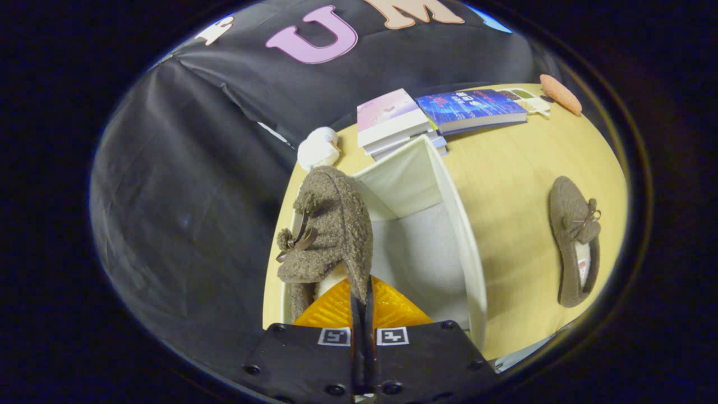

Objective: Open the storage box then place both shoes into the box .Put the left shoe in first, then the right shoe, with the right side of both shoes facing outward in a uniform manner.

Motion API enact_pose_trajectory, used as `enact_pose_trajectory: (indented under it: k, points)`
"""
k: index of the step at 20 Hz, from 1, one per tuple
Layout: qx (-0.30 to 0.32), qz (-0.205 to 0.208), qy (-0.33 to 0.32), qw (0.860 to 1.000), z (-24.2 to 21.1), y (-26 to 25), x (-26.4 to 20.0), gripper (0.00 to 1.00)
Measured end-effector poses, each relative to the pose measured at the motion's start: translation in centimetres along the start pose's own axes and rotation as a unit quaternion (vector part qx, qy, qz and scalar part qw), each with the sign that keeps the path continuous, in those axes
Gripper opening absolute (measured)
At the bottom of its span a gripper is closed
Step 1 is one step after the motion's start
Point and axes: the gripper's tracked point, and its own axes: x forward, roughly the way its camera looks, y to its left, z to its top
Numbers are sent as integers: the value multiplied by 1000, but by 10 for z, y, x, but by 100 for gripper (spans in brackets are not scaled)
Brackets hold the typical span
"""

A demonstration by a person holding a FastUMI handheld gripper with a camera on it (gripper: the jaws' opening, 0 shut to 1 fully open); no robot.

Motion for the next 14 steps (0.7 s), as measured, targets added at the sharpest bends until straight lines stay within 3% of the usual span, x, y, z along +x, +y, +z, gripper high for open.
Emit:
enact_pose_trajectory:
  k: [14]
  points:
    - [11, -114, 94, 989, -49, -20, 66, 4]
